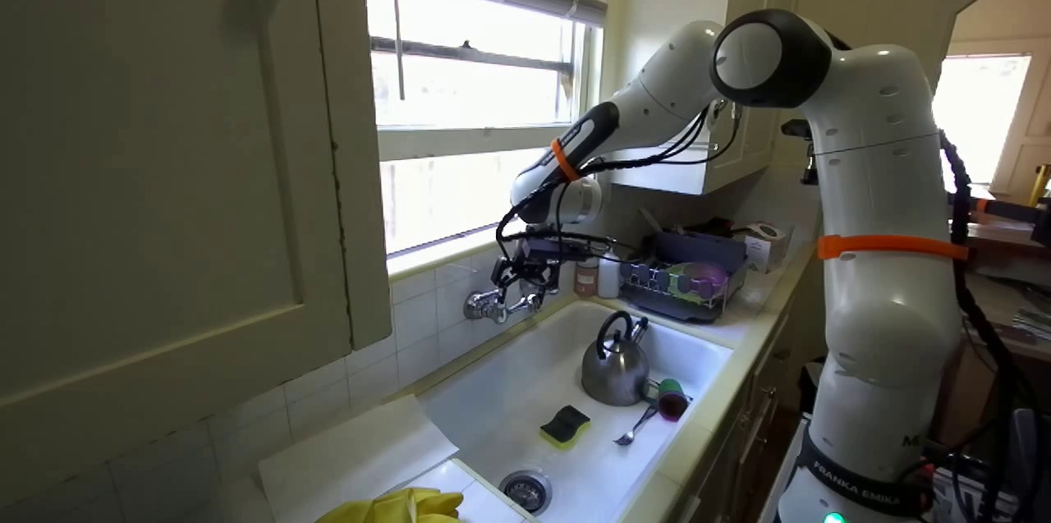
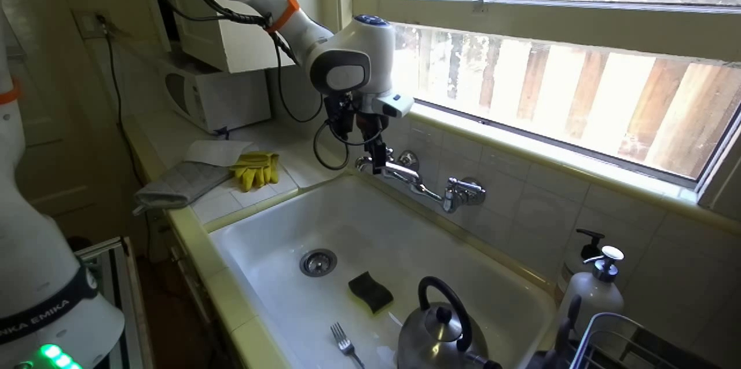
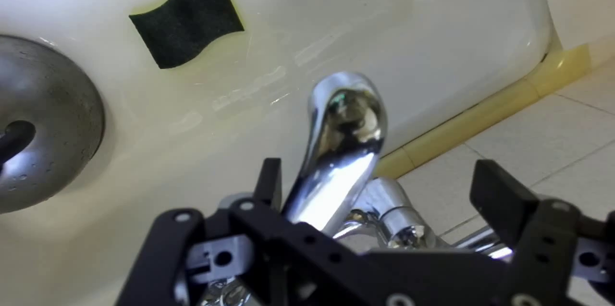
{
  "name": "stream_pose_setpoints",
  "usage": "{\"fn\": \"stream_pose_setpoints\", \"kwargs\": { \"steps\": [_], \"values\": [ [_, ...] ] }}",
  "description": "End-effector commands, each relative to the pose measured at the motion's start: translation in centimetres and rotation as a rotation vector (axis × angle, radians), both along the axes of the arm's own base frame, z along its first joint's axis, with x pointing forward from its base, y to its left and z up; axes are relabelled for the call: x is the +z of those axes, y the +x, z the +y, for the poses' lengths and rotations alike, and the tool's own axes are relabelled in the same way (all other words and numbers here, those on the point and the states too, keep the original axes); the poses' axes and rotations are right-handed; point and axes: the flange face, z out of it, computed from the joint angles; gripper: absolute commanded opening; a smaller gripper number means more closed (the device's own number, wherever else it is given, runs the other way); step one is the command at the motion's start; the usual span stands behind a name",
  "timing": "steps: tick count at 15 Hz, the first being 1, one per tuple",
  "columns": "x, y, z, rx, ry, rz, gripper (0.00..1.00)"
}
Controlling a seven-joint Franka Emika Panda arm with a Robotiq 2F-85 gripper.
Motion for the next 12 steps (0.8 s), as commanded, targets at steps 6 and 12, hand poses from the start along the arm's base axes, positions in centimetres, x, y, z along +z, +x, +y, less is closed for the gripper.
{"fn": "stream_pose_setpoints", "kwargs": {
  "steps": [6,12],
  "values": [
    [2.3,2.4,5.0,0.018,0.056,-0.027,1.0],
    [3.2,-1.7,5.5,0.303,0.076,-0.003,1.0]
  ]
}}
